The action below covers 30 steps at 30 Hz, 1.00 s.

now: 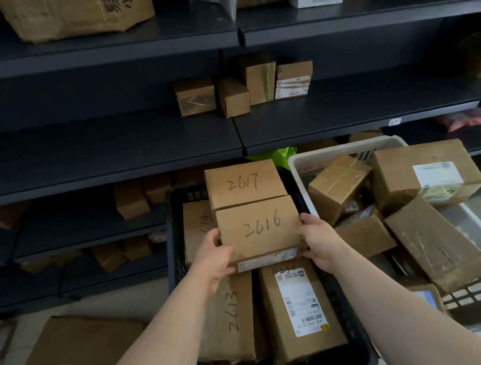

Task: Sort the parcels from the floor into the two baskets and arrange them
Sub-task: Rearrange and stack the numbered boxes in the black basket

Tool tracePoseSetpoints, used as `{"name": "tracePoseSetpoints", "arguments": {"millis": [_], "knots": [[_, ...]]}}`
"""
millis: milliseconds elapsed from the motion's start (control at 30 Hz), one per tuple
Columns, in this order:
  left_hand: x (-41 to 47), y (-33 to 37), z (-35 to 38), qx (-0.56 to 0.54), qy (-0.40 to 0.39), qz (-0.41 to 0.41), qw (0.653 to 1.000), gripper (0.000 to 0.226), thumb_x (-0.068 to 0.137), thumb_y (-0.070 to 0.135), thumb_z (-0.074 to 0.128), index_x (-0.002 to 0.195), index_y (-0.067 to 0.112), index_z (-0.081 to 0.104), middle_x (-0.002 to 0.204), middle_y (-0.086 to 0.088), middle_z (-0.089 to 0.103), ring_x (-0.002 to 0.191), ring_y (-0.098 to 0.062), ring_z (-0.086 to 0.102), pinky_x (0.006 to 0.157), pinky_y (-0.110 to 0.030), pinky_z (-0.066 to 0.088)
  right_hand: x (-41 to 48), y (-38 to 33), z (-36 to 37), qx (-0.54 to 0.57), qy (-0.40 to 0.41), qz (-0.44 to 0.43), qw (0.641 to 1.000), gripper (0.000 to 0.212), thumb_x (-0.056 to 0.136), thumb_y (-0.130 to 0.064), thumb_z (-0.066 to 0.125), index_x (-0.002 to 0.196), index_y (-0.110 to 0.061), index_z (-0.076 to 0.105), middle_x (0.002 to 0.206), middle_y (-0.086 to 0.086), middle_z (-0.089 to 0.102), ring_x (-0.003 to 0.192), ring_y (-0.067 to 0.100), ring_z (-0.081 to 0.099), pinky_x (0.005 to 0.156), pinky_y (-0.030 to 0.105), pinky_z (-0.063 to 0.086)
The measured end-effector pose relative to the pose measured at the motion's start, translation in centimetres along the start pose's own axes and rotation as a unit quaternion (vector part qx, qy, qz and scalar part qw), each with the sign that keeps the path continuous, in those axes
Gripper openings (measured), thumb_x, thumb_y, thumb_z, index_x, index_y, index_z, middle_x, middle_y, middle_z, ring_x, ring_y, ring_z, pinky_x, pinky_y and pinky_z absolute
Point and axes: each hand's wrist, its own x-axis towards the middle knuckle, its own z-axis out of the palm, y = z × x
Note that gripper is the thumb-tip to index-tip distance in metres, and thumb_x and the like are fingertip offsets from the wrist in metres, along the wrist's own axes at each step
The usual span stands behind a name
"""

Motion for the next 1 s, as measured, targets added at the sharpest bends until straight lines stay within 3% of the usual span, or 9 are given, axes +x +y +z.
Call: {"name": "tracePoseSetpoints", "arguments": {"millis": [67, 133, 267, 367, 433, 533, 633, 800, 1000], "knots": [[0.2, -0.8, 0.0, -0.011, 0.015, -0.002, 1.0, 0.064, 0.091, 0.005, 0.059, 0.147, 0.019, 0.032, 0.14, -0.008, 0.049, 0.121, -0.025, 0.052, 0.099, -0.048, 0.048, 0.2, 0.6, -0.3, 0.014, 0.001, -0.001, 1.0, 0.06, 0.097, -0.003, 0.044, 0.153, -0.013, 0.026, 0.139, 0.012, 0.054, 0.114, 0.026, 0.058, 0.074, 0.032, 0.051], [0.3, -1.6, -0.1, 0.006, 0.04, -0.01, 0.999, 0.073, 0.089, 0.01, 0.065, 0.151, 0.018, 0.027, 0.143, -0.009, 0.045, 0.121, -0.024, 0.051, 0.099, -0.045, 0.048, 0.5, 1.5, -0.7, 0.017, 0.016, 0.005, 1.0, 0.063, 0.095, -0.005, 0.048, 0.153, -0.014, 0.026, 0.14, 0.012, 0.053, 0.116, 0.029, 0.058, 0.082, 0.037, 0.054], [-0.7, -3.7, -0.7, 0.11, 0.094, -0.028, 0.989, 0.081, 0.074, 0.033, 0.076, 0.144, 0.017, 0.038, 0.135, -0.009, 0.054, 0.113, -0.022, 0.056, 0.09, -0.036, 0.052, 0.1, 3.5, -1.3, -0.02, 0.031, 0.024, 0.999, 0.031, 0.091, -0.013, 0.056, 0.121, -0.009, 0.048, 0.11, 0.012, 0.068, 0.09, 0.029, 0.069, 0.07, 0.041, 0.06], [-2.4, -6.1, -0.5, 0.237, 0.117, -0.05, 0.963, 0.07, 0.07, 0.04, 0.072, 0.132, 0.019, 0.047, 0.13, -0.01, 0.052, 0.118, -0.025, 0.05, 0.095, -0.036, 0.047, -1.0, 5.3, -1.5, -0.101, 0.01, 0.036, 0.994, 0.06, 0.085, -0.024, 0.063, 0.14, -0.007, 0.046, 0.116, 0.012, 0.067, 0.098, 0.03, 0.067, 0.09, 0.045, 0.056], [-3.3, -8.0, 0.0, 0.32, 0.114, -0.074, 0.937, 0.081, 0.072, 0.043, 0.072, 0.142, 0.022, 0.037, 0.141, -0.012, 0.037, 0.131, -0.03, 0.033, 0.107, -0.041, 0.037, -1.9, 6.4, -1.5, -0.157, -0.006, 0.048, 0.986, 0.067, 0.091, -0.023, 0.062, 0.149, -0.005, 0.034, 0.125, 0.012, 0.06, 0.099, 0.027, 0.063, 0.085, 0.036, 0.053], [-4.3, -10.2, 0.5, 0.392, 0.104, -0.117, 0.906, 0.102, 0.073, 0.048, 0.074, 0.152, 0.022, 0.013, 0.155, -0.014, 0.011, 0.141, -0.033, 0.016, 0.114, -0.044, 0.026, -3.3, 8.1, -1.6, -0.219, -0.037, 0.071, 0.972, 0.064, 0.095, -0.022, 0.061, 0.15, -0.005, 0.032, 0.135, 0.011, 0.055, 0.102, 0.023, 0.06, 0.082, 0.033, 0.052], [-4.4, -11.5, 0.7, 0.436, 0.097, -0.129, 0.885, 0.12, 0.066, 0.055, 0.077, 0.153, 0.025, -0.001, 0.156, -0.015, 0.006, 0.142, -0.035, 0.013, 0.117, -0.048, 0.021, -3.9, 9.5, -1.9, -0.236, -0.052, 0.07, 0.968, 0.065, 0.096, -0.019, 0.061, 0.151, -0.004, 0.03, 0.141, 0.012, 0.049, 0.092, 0.017, 0.057, 0.071, 0.022, 0.044], [-4.2, -12.3, 1.4, 0.473, 0.109, -0.122, 0.866, 0.135, 0.059, 0.059, 0.08, 0.15, 0.027, -0.015, 0.157, -0.018, -0.007, 0.144, -0.037, 0.007, 0.118, -0.052, 0.016, -4.6, 11.3, -2.3, -0.304, -0.066, 0.066, 0.948, 0.068, 0.091, -0.023, 0.065, 0.15, -0.008, 0.035, 0.151, 0.01, 0.04, 0.132, 0.026, 0.046, 0.101, 0.029, 0.04], [-3.8, -12.9, 1.6, 0.505, 0.119, -0.097, 0.849, 0.136, 0.059, 0.062, 0.078, 0.152, 0.022, -0.013, 0.156, -0.022, -0.006, 0.143, -0.039, 0.01, 0.117, -0.052, 0.018, -5.1, 12.7, -2.0, -0.426, -0.049, 0.071, 0.901, 0.079, 0.082, -0.04, 0.069, 0.147, -0.015, 0.032, 0.141, 0.011, 0.034, 0.126, 0.03, 0.042, 0.106, 0.041, 0.044]]}}
